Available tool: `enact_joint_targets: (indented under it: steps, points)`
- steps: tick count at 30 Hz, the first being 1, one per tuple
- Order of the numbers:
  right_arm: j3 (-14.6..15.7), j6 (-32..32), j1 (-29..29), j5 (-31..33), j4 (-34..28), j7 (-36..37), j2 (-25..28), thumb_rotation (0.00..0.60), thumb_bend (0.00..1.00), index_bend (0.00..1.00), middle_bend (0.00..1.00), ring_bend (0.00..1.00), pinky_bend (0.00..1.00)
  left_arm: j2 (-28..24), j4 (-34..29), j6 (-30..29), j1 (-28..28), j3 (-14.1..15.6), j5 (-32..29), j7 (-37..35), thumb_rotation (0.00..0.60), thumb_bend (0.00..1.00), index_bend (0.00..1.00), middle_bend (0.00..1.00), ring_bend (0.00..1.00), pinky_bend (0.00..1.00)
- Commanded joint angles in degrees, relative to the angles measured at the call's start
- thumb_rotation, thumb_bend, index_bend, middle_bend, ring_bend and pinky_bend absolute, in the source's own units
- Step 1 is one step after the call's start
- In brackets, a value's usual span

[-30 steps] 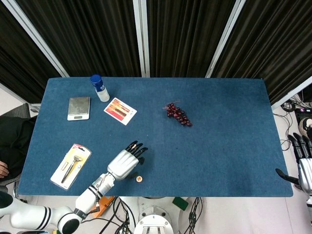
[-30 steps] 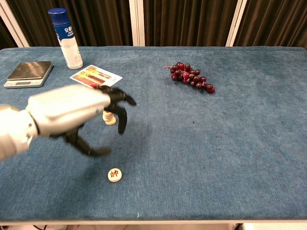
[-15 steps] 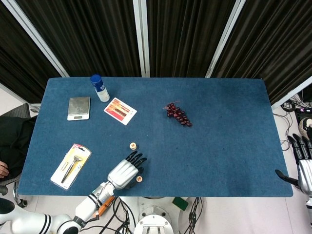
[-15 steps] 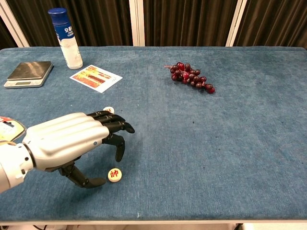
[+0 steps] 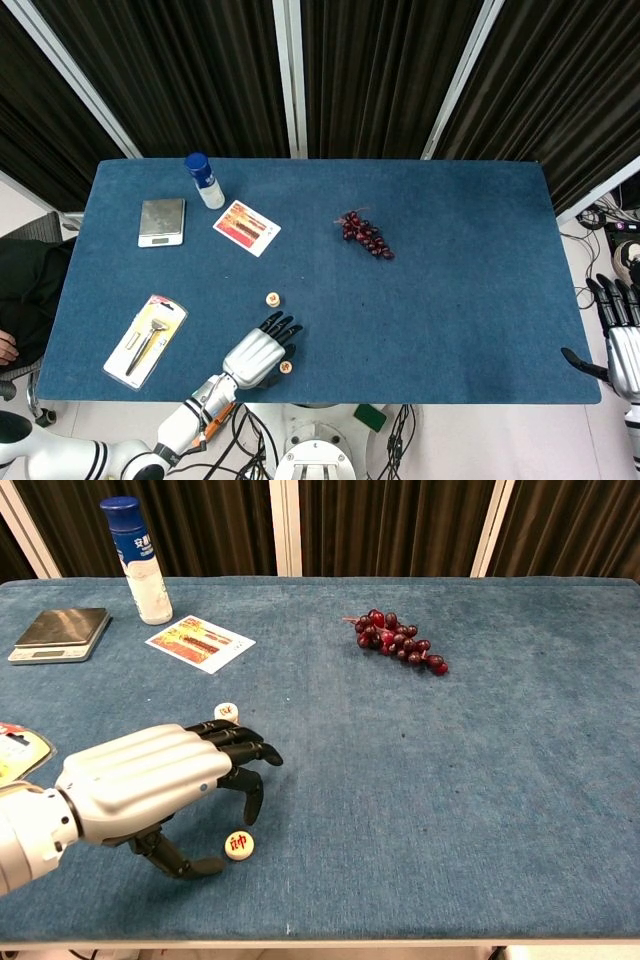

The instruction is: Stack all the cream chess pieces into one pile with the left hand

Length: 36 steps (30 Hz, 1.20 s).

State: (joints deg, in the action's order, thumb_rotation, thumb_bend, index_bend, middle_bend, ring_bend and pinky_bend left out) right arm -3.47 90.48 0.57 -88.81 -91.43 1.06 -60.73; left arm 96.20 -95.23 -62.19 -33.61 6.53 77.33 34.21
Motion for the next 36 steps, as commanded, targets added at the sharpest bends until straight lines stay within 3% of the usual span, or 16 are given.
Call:
enact_joint_targets:
  steps: [1, 21, 27, 36]
  points:
    - [0.0, 0.0, 0.0, 0.0, -0.1, -0.1, 0.0, 0.6, 0.17, 0.0, 0.1, 0.0, 0.04, 0.2, 0.3, 0.3, 0.2, -0.2, -0.1, 0.0, 0.6, 0.26, 0.42, 0.09, 0.0, 0.0]
    - [0.0, -0.4, 0.1, 0.2, -0.6, -0.8, 0.1, 0.6, 0.17, 0.0, 0.1, 0.0, 0.04, 0.4, 0.7, 2.1, 1.2, -1.3, -0.2, -0.9, 0.6, 0.37, 0.5, 0.09, 0.0, 0.0]
    - [0.0, 0.0, 0.0, 0.0, -0.7, -0.9, 0.2, 0.6, 0.17, 0.0, 0.1, 0.0, 0.04, -1.5, -1.0, 0.5, 1.1, -4.1, 0.1, -2.3, 0.6, 0.37, 0.5, 0.09, 0.0, 0.0]
    - [-0.1, -0.3, 0.0, 0.2, -0.5, -0.7, 0.0, 0.6, 0.17, 0.0, 0.1, 0.0, 0.04, -4.9, -2.8, 0.9, -0.5, -11.9, -5.7, -6.4, 0.6, 0.36, 0.5, 0.09, 0.0, 0.0]
